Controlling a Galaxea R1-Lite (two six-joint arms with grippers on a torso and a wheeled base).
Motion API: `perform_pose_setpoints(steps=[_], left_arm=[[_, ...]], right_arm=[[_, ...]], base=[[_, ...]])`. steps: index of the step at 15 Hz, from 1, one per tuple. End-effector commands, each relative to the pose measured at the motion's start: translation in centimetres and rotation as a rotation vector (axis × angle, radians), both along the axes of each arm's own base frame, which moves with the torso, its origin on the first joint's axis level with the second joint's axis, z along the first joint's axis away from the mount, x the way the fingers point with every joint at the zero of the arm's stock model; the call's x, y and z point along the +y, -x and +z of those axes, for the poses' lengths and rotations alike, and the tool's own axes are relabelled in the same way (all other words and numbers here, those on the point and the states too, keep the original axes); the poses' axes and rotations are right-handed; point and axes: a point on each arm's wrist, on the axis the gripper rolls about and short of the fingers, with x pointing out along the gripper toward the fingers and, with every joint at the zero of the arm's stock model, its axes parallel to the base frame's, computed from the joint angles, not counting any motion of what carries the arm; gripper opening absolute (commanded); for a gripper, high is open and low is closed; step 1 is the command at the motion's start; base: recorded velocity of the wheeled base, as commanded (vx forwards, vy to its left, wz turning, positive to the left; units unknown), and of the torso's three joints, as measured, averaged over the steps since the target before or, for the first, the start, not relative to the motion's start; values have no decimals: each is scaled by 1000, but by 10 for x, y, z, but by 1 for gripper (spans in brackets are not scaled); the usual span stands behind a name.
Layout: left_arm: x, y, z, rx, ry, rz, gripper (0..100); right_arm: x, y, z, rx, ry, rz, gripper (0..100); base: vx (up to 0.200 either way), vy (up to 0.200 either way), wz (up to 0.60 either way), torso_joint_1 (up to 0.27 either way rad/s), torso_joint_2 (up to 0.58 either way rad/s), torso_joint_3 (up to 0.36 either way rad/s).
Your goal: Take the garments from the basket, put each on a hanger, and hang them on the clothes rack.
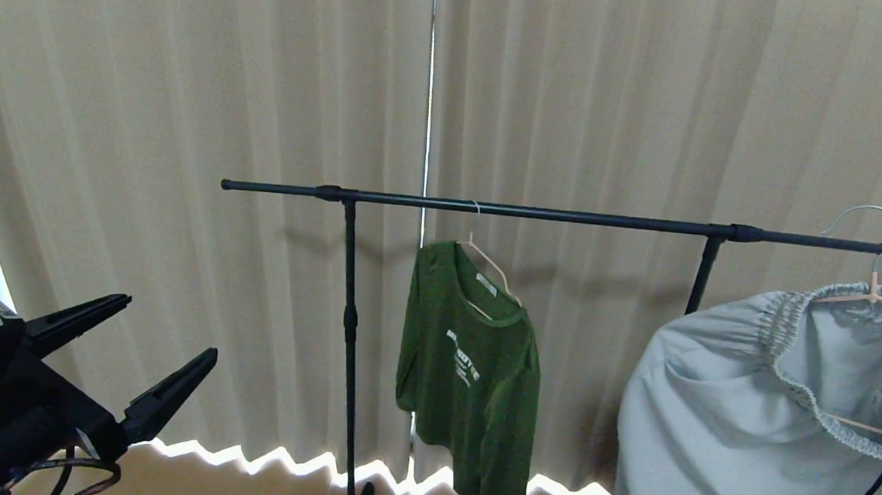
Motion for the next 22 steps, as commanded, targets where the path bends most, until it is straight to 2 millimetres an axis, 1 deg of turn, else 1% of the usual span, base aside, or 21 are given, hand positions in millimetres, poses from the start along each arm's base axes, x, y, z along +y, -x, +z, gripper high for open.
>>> perform_pose_setpoints(steps=[1, 8, 11, 15, 18, 19, 20, 22], left_arm=[[1, -1, -1, 4, 0, 9, 100], [2, 1, 0, -2, -1, 11, 100], [2, 1, 0, -3, -3, 12, 100], [4, 5, 2, -25, -4, 21, 100], [3, 9, 6, -55, -4, 11, 100], [3, 10, 7, -64, -1, 11, 100], [4, 11, 8, -67, -1, 11, 100], [4, 11, 7, -63, -1, 12, 100]], right_arm=[[0, 0, -1, 4, -1, 1, 0], [0, 0, -1, 4, -2, 3, 0], [0, 0, -4, 14, -4, 6, 0], [1, -3, -14, 52, -15, 19, 0], [7, -16, -25, 96, -39, 56, 0], [9, -24, -30, 116, -55, 67, 0], [9, -27, -31, 124, -58, 71, 0], [8, -47, -33, 146, -70, 70, 0]], base=[[200, 0, 0, -7, -7, 2], [200, 0, 0, 4, 4, 4], [200, 0, 0, 4, 6, 6], [200, 0, 0, 4, 2, 1], [0, 0, 0, 0, 0, 0], [0, 0, 0, 0, 0, 0], [0, 0, 0, 0, 0, 0], [0, 0, 0, 0, 0, 0]])
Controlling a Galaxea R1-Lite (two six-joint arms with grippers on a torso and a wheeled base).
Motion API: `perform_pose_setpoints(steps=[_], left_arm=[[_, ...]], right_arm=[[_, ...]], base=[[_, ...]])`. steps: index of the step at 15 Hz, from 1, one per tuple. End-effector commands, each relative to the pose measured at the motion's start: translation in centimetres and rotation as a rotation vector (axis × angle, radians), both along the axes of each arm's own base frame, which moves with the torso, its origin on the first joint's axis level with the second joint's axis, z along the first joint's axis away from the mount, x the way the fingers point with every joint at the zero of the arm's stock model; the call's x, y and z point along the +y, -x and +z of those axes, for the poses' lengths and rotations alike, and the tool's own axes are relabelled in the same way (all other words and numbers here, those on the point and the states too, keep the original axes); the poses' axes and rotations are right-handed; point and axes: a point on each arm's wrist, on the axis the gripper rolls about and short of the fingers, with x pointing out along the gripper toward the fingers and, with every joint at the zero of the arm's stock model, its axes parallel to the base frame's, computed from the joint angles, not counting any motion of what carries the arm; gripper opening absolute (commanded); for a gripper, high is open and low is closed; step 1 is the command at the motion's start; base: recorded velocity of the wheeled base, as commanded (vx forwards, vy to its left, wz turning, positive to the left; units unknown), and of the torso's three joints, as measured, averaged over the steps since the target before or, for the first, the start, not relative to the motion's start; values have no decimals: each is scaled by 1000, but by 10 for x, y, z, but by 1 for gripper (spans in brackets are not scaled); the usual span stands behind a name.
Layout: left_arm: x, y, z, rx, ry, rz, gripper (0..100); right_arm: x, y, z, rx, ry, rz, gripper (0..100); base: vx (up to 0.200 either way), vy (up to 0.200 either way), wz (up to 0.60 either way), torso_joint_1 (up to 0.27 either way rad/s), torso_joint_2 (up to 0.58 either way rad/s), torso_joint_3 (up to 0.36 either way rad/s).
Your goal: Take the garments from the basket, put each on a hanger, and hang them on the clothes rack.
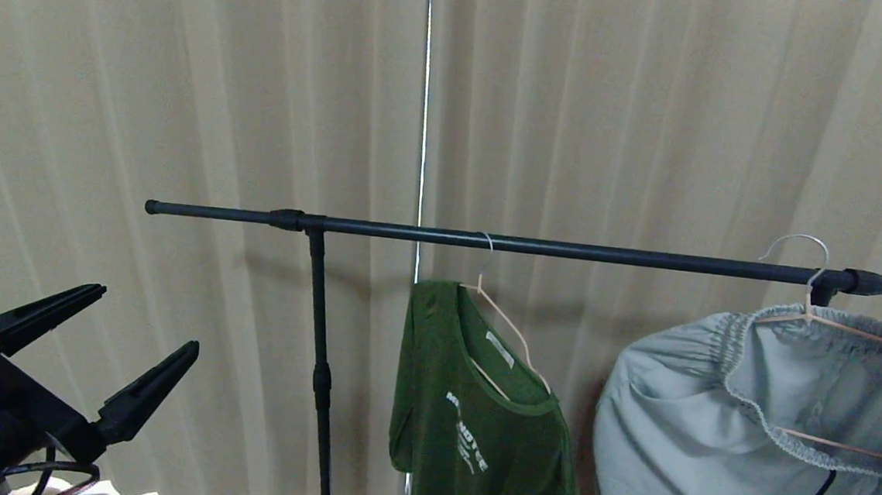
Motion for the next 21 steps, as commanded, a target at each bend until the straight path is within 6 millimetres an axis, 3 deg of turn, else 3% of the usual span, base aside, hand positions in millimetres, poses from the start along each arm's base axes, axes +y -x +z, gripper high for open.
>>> perform_pose_setpoints(steps=[1, 4, 12, 14, 21], left_arm=[[1, 0, 0, 2, 2, 4, 100], [1, 0, 0, 2, 2, 7, 100], [2, 0, 0, -4, -1, 20, 100], [3, 0, 0, -1, -1, 27, 100], [3, -1, 0, 1, -4, 27, 100]], right_arm=[[-2, -29, -9, 55, -18, 0, 0], [-7, -66, -16, 63, -63, -31, 0], [-15, -115, -38, 125, -46, -109, 0], [-9, -117, -43, 141, -42, -96, 0], [40, -104, -44, 132, -3, 14, 0]], base=[[0, 0, 0, 0, 0, 0], [0, 0, 0, 0, 0, 0], [0, 0, 0, 0, 0, 0], [0, 0, 0, 0, 0, 0], [0, 0, 0, 0, 0, 0]])
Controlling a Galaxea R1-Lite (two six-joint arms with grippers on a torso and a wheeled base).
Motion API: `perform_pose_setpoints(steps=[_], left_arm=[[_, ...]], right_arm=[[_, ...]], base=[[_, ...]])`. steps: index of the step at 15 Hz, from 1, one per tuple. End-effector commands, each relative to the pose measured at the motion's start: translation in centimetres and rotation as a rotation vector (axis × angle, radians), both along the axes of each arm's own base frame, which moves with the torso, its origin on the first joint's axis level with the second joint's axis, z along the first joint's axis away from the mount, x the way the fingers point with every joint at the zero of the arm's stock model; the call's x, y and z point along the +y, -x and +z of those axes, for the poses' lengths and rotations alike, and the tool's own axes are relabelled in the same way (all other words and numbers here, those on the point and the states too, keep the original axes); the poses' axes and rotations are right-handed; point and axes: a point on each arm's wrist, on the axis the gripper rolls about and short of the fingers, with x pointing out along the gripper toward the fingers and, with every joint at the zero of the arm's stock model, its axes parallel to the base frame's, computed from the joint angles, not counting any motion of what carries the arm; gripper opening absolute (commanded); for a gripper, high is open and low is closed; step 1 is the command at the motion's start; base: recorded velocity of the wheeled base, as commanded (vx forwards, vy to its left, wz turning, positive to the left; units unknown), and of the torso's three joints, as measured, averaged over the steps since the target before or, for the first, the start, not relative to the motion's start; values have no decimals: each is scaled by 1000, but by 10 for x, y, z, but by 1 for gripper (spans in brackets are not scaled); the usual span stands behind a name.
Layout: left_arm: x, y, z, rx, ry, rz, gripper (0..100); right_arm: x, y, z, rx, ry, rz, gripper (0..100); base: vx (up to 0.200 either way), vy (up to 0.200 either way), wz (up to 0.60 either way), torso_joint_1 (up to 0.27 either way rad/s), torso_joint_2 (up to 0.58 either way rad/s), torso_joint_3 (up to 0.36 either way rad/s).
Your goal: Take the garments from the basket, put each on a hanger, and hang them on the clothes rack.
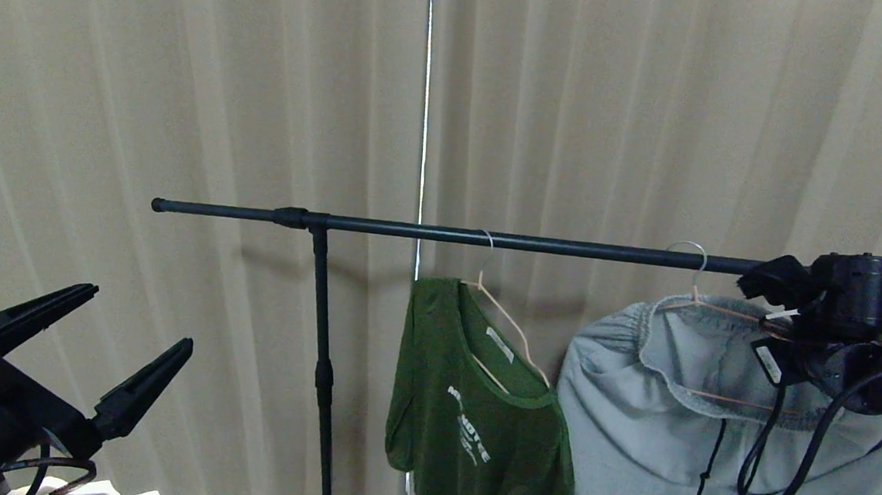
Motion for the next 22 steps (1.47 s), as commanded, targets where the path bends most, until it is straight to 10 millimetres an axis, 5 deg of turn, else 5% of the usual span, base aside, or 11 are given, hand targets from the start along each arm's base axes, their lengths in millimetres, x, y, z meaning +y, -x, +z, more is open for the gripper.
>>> perform_pose_setpoints(steps=[1, 5, 6, 17, 22], left_arm=[[0, 0, 0, 0, -1, 0, 100], [0, 0, 0, 1, 0, 1, 100], [0, 0, 0, 0, -1, 1, 100], [0, -1, -1, 3, -14, 0, 100], [0, -1, -1, 4, -14, 0, 100]], right_arm=[[13, 4, 0, 3, 1, 44, 0], [18, 7, -4, 17, 2, 62, 0], [17, 8, -3, 13, -2, 62, 100], [29, 58, -20, -169, -162, 379, 100], [33, 63, -26, -140, -255, 554, 100]], base=[[0, 0, 0, 0, 0, 0], [0, 0, 0, 0, 0, 0], [0, 0, 0, 0, 0, 0], [0, 0, 0, 0, 0, 0], [0, 0, 0, 0, 0, 0]])
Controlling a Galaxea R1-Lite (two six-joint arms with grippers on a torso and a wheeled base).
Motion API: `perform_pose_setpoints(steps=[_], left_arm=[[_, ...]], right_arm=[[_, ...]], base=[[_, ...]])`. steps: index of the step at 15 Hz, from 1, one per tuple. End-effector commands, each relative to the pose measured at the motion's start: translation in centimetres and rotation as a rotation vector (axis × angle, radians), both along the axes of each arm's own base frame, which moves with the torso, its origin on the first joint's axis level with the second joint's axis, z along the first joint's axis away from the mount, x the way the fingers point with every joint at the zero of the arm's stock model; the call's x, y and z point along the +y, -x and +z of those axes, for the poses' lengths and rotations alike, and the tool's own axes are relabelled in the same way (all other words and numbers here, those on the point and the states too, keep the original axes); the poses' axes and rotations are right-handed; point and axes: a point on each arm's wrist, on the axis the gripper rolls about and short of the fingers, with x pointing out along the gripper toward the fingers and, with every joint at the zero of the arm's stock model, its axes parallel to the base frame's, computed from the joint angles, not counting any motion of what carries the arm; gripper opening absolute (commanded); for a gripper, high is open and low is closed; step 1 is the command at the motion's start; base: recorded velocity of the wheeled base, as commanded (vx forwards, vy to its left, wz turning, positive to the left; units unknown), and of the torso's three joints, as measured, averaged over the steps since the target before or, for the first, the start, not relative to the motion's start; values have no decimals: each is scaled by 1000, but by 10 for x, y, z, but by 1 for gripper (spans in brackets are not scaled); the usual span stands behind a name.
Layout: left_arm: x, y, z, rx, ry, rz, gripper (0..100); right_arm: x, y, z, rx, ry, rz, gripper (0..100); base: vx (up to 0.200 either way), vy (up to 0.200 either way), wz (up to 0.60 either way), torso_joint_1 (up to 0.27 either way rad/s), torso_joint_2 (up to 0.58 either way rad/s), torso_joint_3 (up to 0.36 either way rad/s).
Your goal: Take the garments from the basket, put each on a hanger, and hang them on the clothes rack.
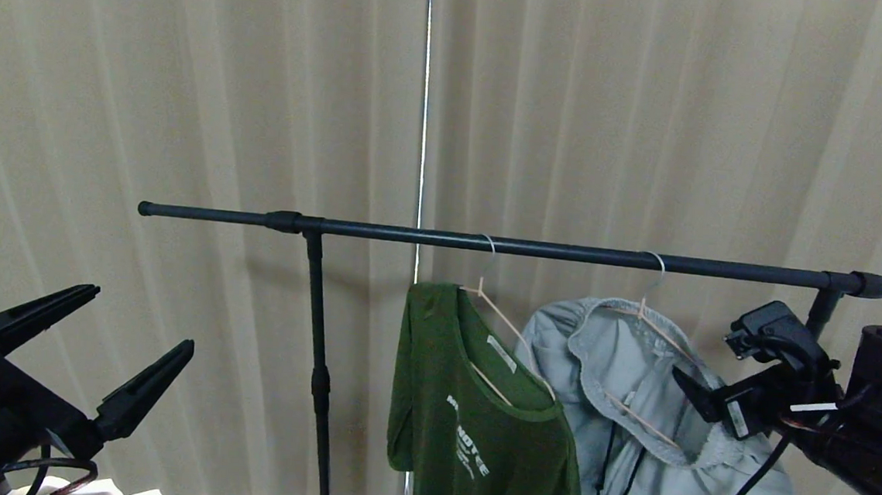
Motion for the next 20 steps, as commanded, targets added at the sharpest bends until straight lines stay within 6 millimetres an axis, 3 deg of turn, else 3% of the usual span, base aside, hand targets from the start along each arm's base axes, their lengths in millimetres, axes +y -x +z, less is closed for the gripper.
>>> perform_pose_setpoints(steps=[1, 7, 13, 17, 20], left_arm=[[0, -1, 0, 4, 0, 0, 100], [0, -3, -2, 18, 1, 1, 100], [4, 4, 3, 9, 6, 88, 100], [8, 36, 2, 49, 4, 139, 100], [12, 78, -9, 147, -2, 152, 100]], right_arm=[[1, 1, 0, 5, -24, 61, 100], [3, 12, 6, -78, -79, 186, 100], [-9, 84, 53, -300, -98, 185, 100], [-16, 132, 60, -290, -108, 173, 100], [-23, 161, 58, -259, -112, 116, 100]], base=[[0, 0, 0, 0, 0, 0], [0, 0, 0, 0, 0, 0], [0, 0, 0, 0, 0, 0], [0, 0, 0, 0, 0, 0], [0, 0, 0, 0, 0, 0]])
